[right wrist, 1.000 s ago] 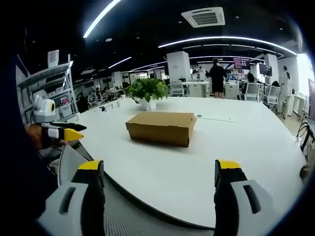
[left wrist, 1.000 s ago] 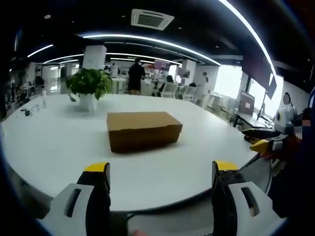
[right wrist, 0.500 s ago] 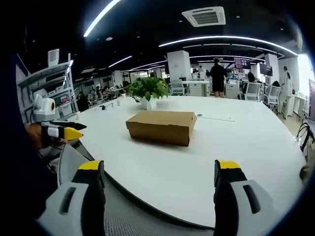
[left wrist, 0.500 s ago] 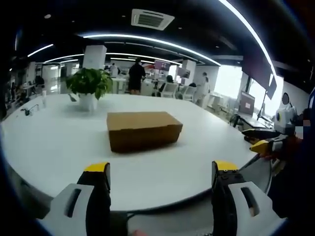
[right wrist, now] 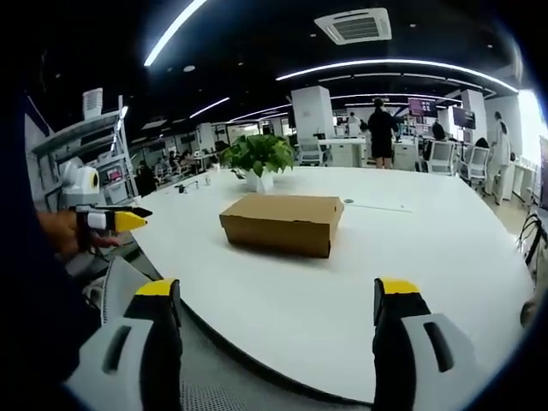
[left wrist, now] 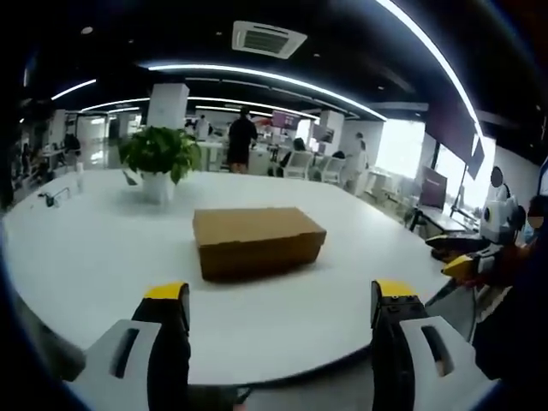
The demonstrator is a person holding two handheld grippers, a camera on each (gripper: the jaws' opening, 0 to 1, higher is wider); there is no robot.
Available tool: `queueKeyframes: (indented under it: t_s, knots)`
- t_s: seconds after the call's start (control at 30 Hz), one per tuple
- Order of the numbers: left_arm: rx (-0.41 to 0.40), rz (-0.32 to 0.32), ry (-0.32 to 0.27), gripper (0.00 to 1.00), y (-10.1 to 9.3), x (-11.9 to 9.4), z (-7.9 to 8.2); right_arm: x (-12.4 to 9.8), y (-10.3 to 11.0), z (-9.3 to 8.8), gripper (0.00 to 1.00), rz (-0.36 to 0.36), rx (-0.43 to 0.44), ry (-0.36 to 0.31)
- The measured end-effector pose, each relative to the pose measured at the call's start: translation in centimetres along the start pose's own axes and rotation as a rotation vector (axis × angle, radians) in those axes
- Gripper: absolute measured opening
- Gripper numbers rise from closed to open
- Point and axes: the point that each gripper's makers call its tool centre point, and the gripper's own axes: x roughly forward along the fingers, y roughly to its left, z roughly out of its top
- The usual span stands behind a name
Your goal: Operate the shoe box by opening the lid, removing the specified soft item, and placing it in the target area until the item is outside and the box remains undamaged.
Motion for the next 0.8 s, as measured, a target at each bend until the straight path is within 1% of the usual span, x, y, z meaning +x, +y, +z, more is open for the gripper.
queueKeyframes:
  t_s: [0.03,0.07,0.1,0.13,0.17,0.2,0.23,0.3,0.33,0.37,0.4,0.43,0.47,0.5,0.57,0.6,0.67,0.7,0.73,0.77,0.8]
  knots:
    - [0.005,0.005,-0.019,0.9,0.5,0.3,0.9,0.3,-0.3,0.4,0.88,0.001,-0.003,-0.003]
    - [0.012,0.012,-0.038,0.9,1.4,0.8,2.3,0.8,-0.8,1.0,0.88,0.002,-0.012,-0.007]
    - [0.02,0.015,-0.049,0.9,1.9,1.2,3.2,1.2,-1.1,1.5,0.88,0.002,-0.018,-0.009]
    - [0.037,0.017,-0.07,0.9,2.7,1.9,4.5,1.7,-1.6,2.1,0.88,0.0,-0.024,-0.015]
    - [0.043,0.022,-0.073,0.9,3.3,2.4,5.3,2.7,-2.3,3.1,0.88,-0.003,-0.025,-0.024]
    - [0.057,0.029,-0.087,0.9,4.1,3.2,6.5,3.3,-2.7,3.8,0.88,-0.002,-0.028,-0.031]
    - [0.066,0.032,-0.093,0.9,4.6,3.7,7.3,4.0,-3.0,4.7,0.88,-0.003,-0.044,-0.044]
    - [0.086,0.066,-0.106,0.88,6.1,5.0,9.6,6.0,-3.9,7.5,0.88,-0.001,-0.098,-0.075]
    - [0.098,0.08,-0.133,0.88,6.8,5.8,11.1,6.8,-4.2,8.6,0.88,0.001,-0.116,-0.094]
    - [0.091,0.078,-0.139,0.88,7.0,6.3,11.9,7.5,-4.4,9.4,0.88,0.004,-0.118,-0.099]
    - [0.089,0.076,-0.151,0.88,7.2,6.8,12.8,8.5,-4.7,10.7,0.88,0.006,-0.127,-0.11]
    - [0.106,0.076,-0.172,0.88,7.4,7.5,14.2,9.2,-4.9,11.8,0.88,0.008,-0.138,-0.128]
    - [0.113,0.077,-0.169,0.87,7.5,8.1,14.8,9.9,-5.1,12.6,0.88,0.01,-0.145,-0.138]
    - [0.127,0.071,-0.174,0.87,7.8,8.9,15.7,10.9,-5.3,13.9,0.88,0.015,-0.169,-0.164]
    - [0.136,0.064,-0.178,0.87,8.3,10.4,16.7,12.7,-5.8,15.0,0.87,0.008,-0.181,-0.162]
    - [0.14,0.059,-0.173,0.88,8.5,11.1,16.7,13.4,-6.0,15.3,0.87,0.007,-0.189,-0.162]
    - [0.143,0.053,-0.124,0.87,9.1,12.7,15.8,15.2,-6.5,15.7,0.87,0.01,-0.185,-0.168]
    - [0.141,0.05,-0.116,0.87,9.3,13.4,15.4,15.9,-6.7,15.6,0.87,0.008,-0.178,-0.165]
    - [0.129,0.048,-0.057,0.86,9.5,14.1,14.1,17.1,-7.2,15.3,0.87,0.005,-0.166,-0.154]
    - [0.118,0.053,-0.037,0.85,9.7,14.5,13.6,17.4,-7.3,15.1,0.87,0.006,-0.162,-0.148]
    - [0.119,0.049,-0.054,0.85,9.8,15.1,13.4,18.4,-7.5,14.7,0.87,0.005,-0.157,-0.131]
